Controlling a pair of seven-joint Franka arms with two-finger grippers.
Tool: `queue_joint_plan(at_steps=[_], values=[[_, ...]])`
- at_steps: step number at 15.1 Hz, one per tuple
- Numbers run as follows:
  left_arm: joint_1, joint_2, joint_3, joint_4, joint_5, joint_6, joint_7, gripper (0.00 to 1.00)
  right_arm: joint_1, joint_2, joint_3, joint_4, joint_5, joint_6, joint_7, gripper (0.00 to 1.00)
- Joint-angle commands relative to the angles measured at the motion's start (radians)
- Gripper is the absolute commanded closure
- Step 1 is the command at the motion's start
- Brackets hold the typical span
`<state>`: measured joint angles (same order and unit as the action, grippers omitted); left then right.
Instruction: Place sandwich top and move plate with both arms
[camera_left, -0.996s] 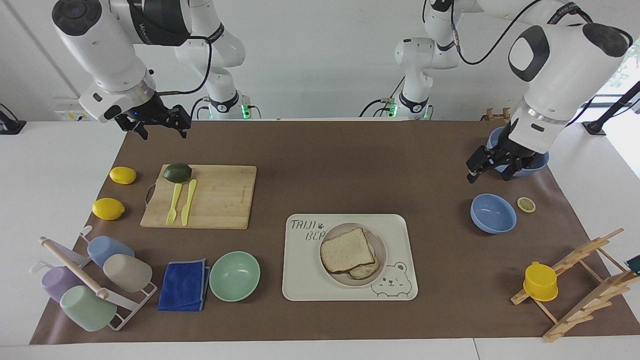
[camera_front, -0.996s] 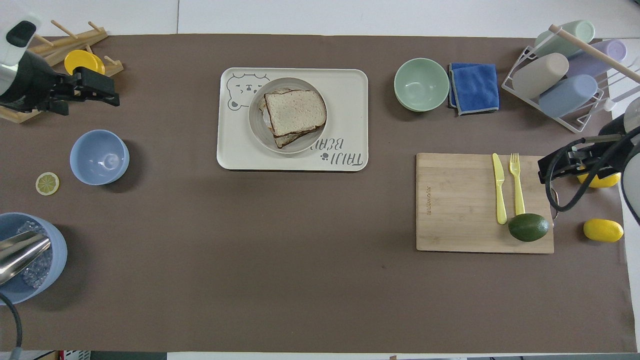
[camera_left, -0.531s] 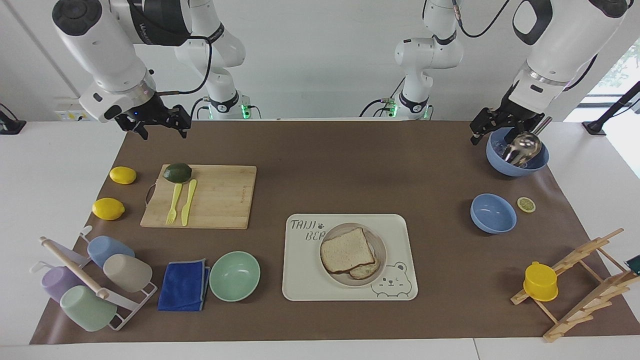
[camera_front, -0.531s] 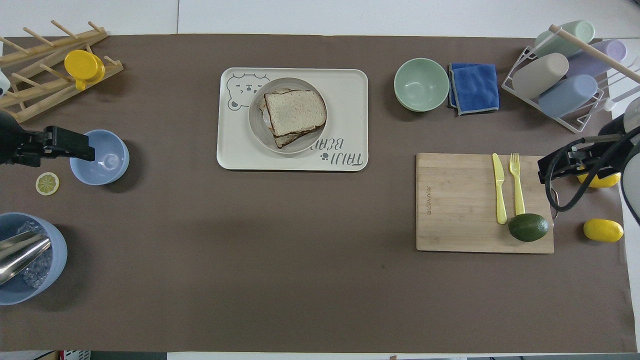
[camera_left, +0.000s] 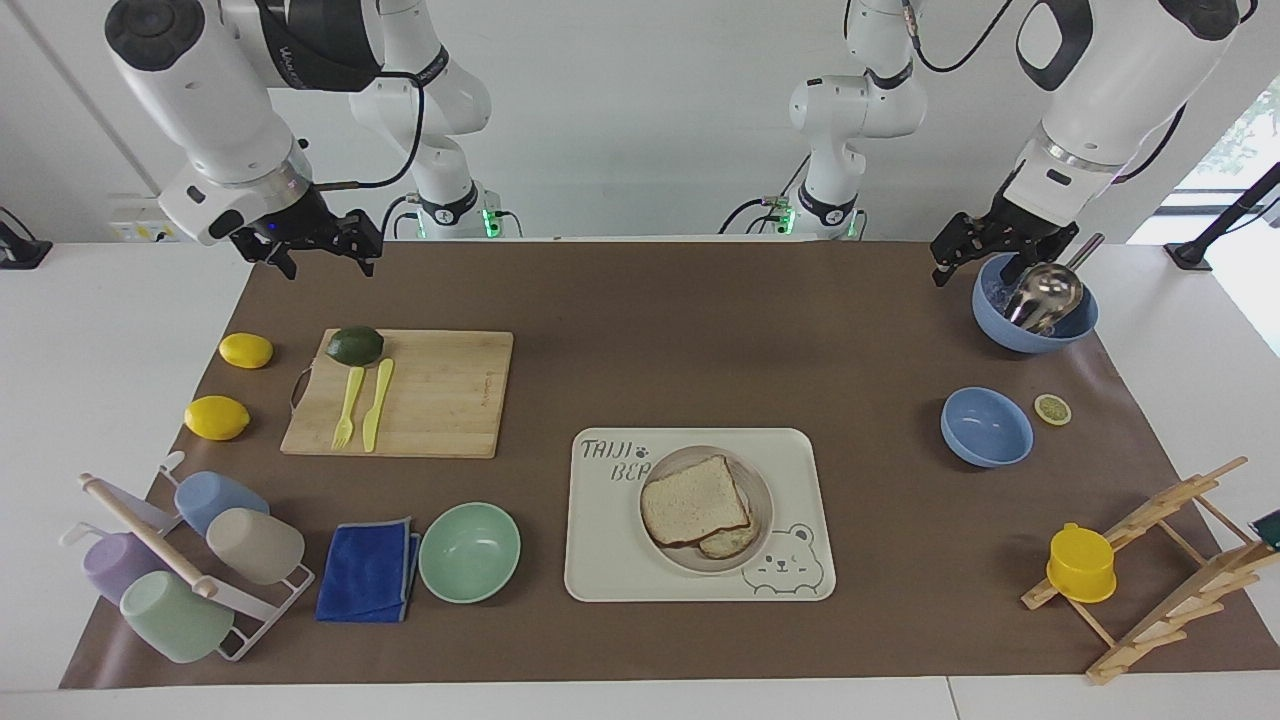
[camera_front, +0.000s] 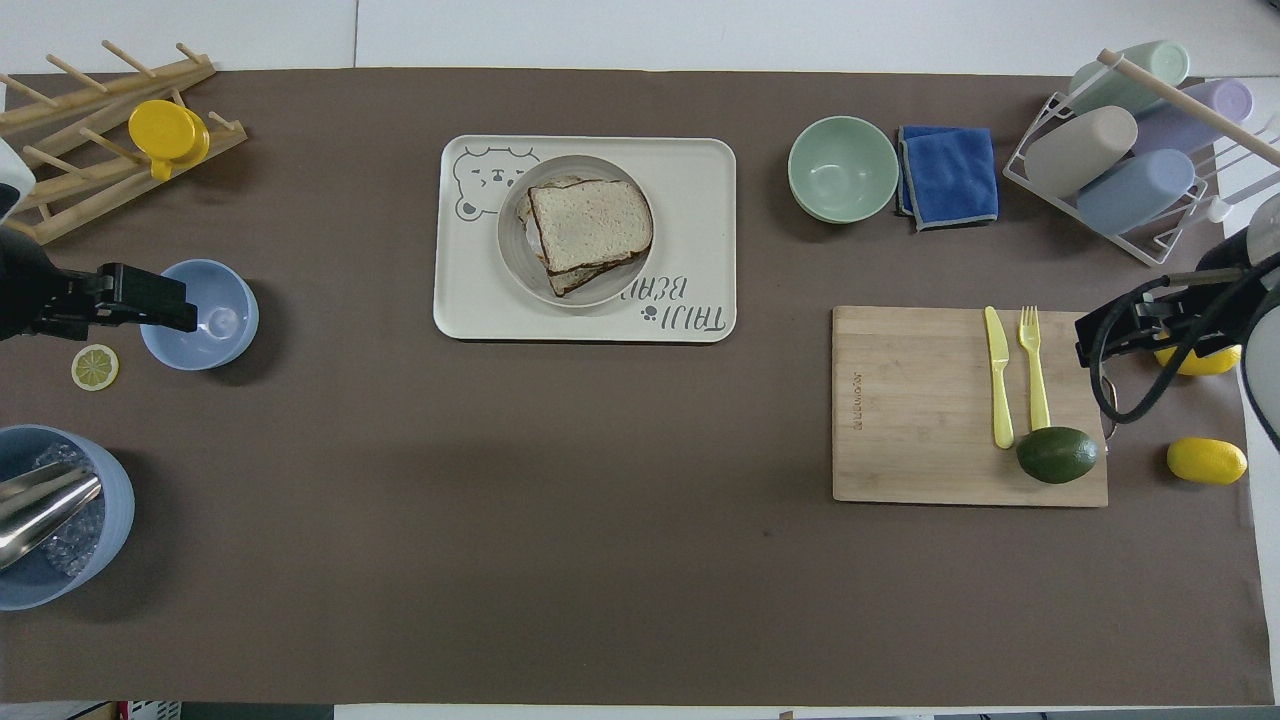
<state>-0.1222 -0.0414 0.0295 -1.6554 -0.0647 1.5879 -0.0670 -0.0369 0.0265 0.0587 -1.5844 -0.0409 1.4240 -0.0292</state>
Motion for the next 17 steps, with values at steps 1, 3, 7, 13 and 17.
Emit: queue_joint_plan(at_steps=[1,3,7,13,17], values=[[0.071,-0.005,-0.077,0.003,0.02,-0.04,0.012,0.0,-0.008,-0.003,0.007,0.008,-0.002,-0.01,-0.028,0.0],[0.073,-0.005,-0.082,-0.003,0.02,-0.036,0.012,0.0,-0.006,-0.003,0.007,0.008,-0.002,-0.01,-0.028,0.0],[0.069,0.009,-0.092,0.02,0.152,-0.002,0.041,0.0,-0.008,-0.003,0.023,0.009,-0.005,-0.01,-0.028,0.0],[0.079,0.006,-0.091,0.013,0.071,0.001,0.032,0.0,-0.008,-0.003,0.027,0.011,-0.005,-0.011,-0.028,0.0],[0.081,0.005,-0.085,0.013,0.04,0.003,0.03,0.0,-0.008,-0.003,0.027,0.011,-0.008,-0.011,-0.028,0.0]])
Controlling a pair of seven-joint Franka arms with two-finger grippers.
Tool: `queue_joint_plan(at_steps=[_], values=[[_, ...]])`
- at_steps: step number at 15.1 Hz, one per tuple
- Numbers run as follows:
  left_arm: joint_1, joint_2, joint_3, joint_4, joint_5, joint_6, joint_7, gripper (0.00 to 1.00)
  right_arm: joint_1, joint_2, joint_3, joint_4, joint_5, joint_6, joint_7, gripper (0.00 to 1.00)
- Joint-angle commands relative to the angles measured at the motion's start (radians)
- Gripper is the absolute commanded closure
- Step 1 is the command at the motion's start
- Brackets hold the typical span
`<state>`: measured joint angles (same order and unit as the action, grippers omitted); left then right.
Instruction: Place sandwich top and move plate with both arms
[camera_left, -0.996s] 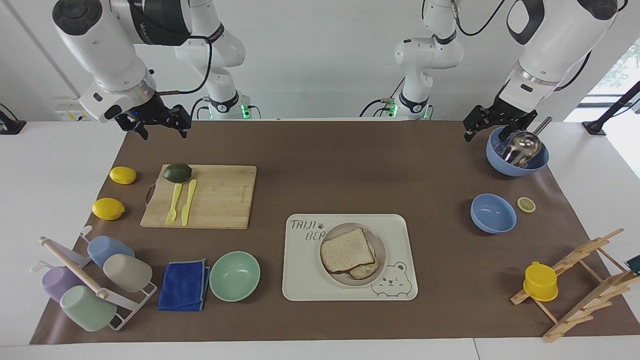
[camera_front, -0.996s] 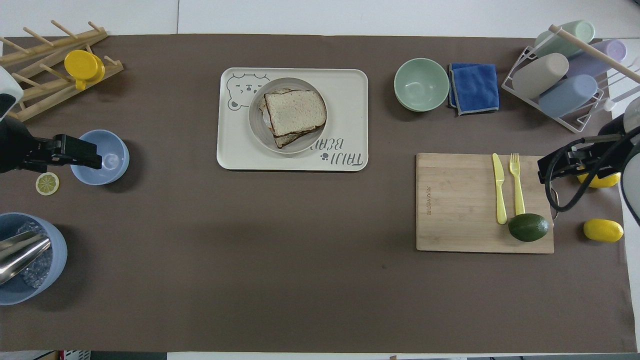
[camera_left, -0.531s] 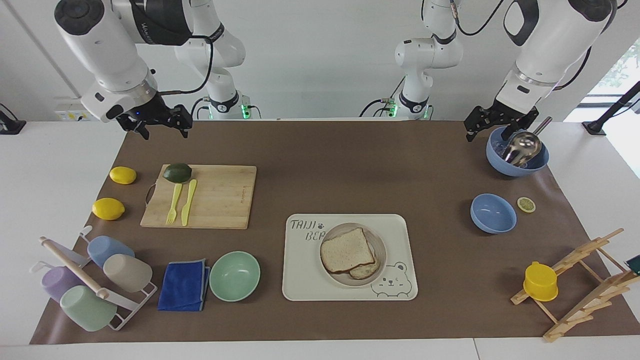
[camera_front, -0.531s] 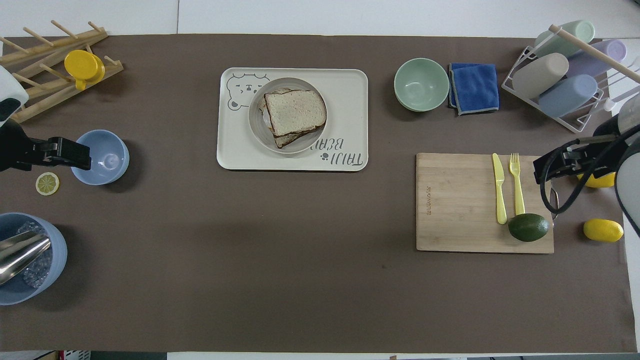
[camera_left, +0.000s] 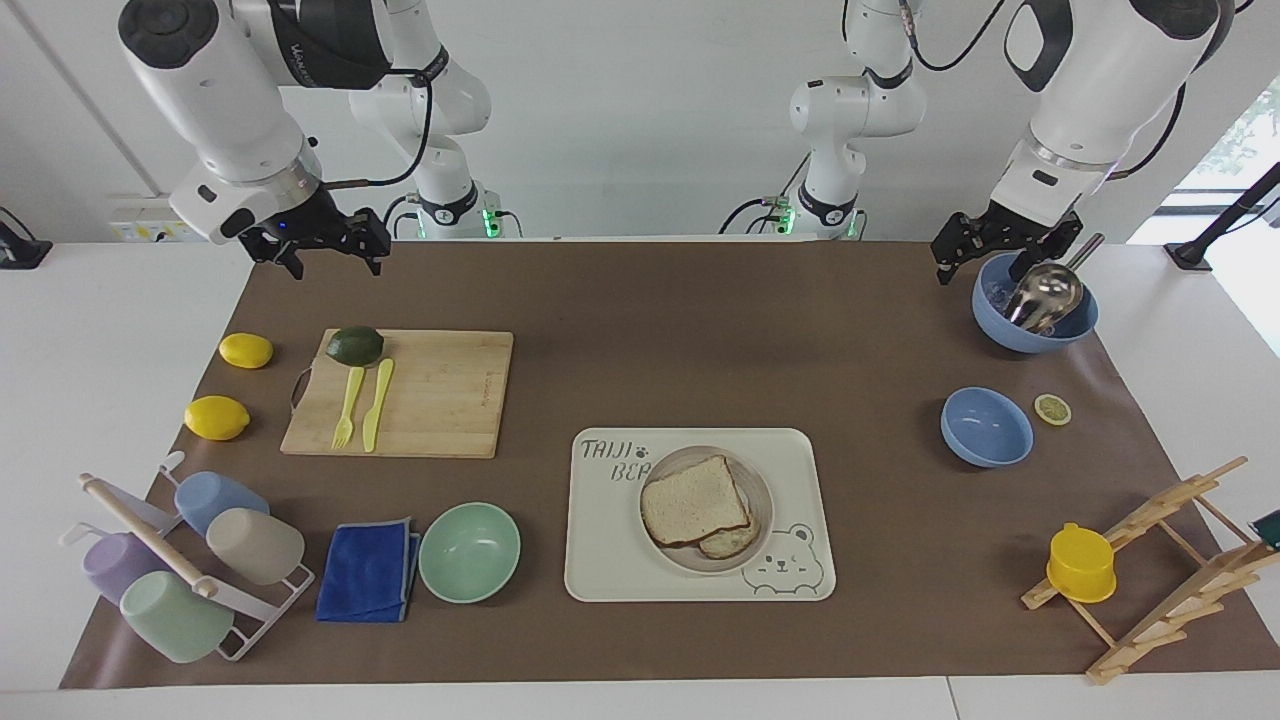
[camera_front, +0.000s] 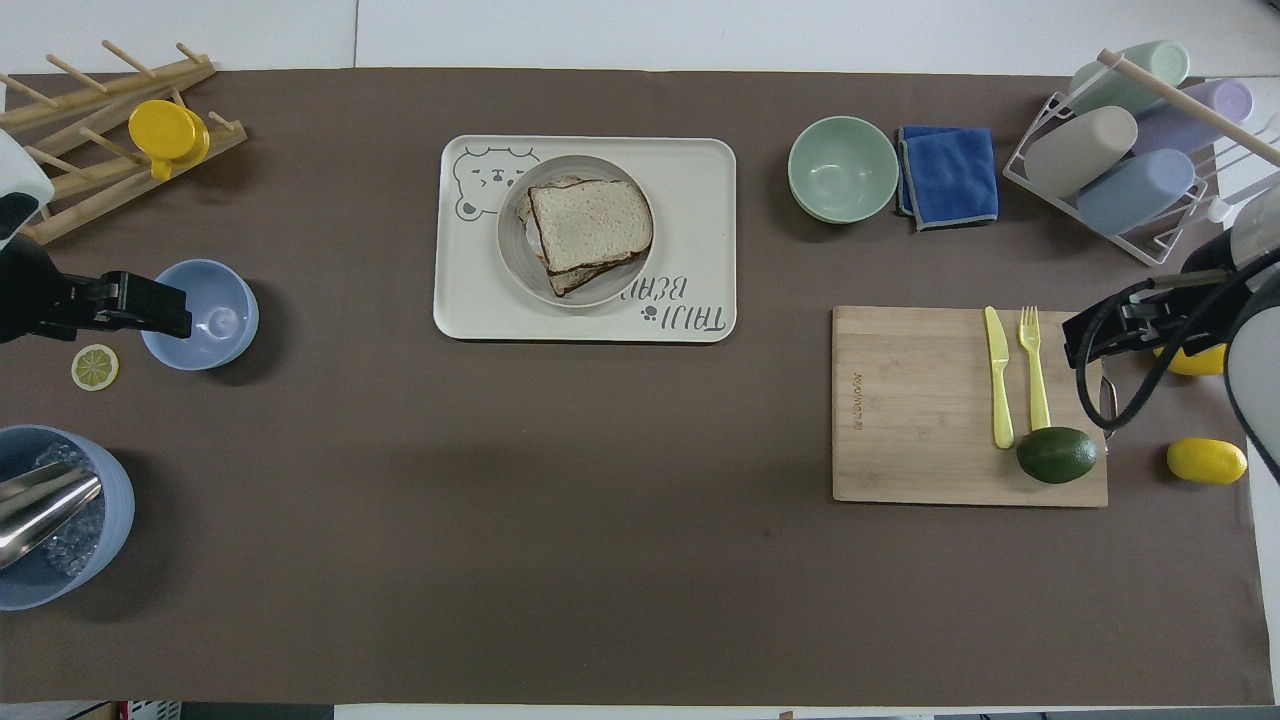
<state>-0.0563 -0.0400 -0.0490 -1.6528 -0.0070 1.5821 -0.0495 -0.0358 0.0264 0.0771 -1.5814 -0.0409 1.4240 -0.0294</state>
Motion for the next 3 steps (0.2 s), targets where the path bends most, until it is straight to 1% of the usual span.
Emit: queue_joint_plan(at_steps=[1,3], values=[[0.015,0.003,-0.006,0.01,-0.018,0.01,0.013,0.0,-0.009,-0.003,0.01,0.008,-0.008,-0.013,-0.027,0.0],[0.026,0.003,-0.005,0.008,-0.019,0.009,0.023,0.0,-0.009,-0.003,0.01,0.008,-0.008,-0.013,-0.027,0.0]])
